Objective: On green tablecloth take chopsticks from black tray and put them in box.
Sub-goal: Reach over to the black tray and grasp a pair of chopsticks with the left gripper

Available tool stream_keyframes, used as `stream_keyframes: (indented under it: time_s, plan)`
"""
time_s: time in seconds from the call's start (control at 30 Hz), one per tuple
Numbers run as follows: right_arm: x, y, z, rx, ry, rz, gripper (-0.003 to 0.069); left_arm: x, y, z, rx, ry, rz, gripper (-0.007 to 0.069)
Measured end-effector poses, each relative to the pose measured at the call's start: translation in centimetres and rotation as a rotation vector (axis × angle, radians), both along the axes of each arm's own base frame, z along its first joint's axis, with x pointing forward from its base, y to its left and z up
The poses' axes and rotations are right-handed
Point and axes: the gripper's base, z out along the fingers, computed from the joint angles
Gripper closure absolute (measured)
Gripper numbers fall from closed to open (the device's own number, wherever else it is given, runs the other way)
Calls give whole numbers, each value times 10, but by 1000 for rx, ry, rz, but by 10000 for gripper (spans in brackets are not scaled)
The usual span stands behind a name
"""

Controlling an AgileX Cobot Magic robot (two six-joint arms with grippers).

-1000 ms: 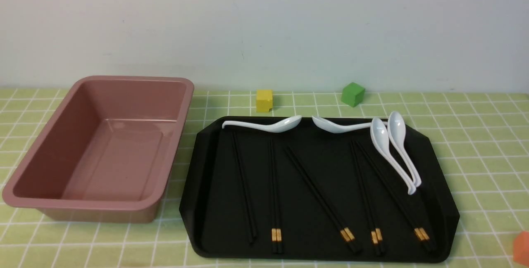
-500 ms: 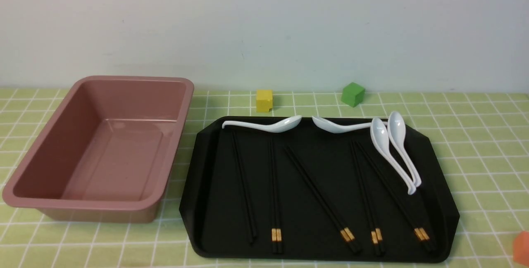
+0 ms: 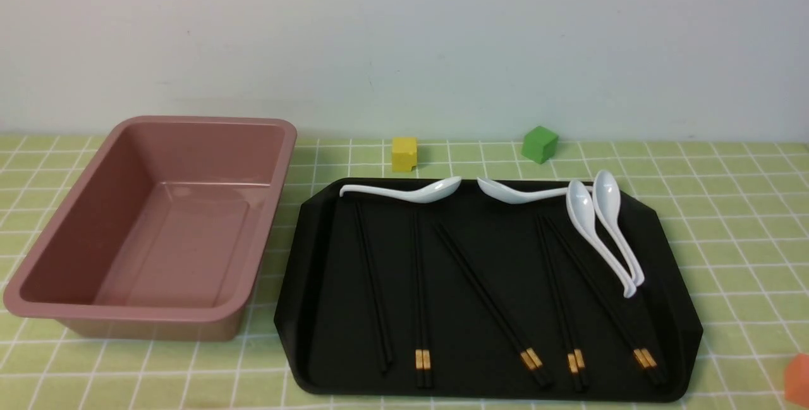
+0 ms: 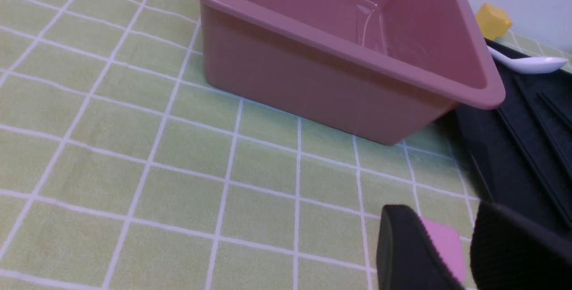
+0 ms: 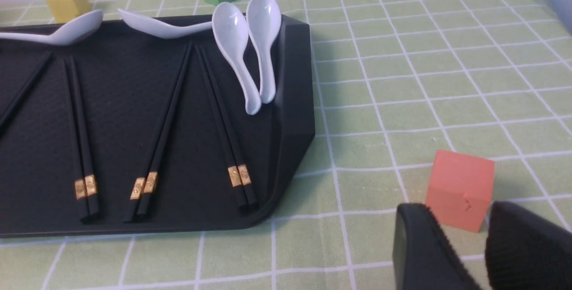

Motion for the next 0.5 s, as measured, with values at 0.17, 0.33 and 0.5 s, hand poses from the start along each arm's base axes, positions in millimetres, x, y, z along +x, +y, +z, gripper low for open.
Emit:
stream_keyframes:
  time_s: [0.17,0.33,0.5]
  plan:
    - [0,0,0,0,0,0,419,0,-3,0,-107,5,5,386]
    - [0,0,0,0,0,0,419,-1,-13,3,-599,57,40,386]
    - [0,0,0,0,0,0,419,-2,-20,8,-950,102,57,386]
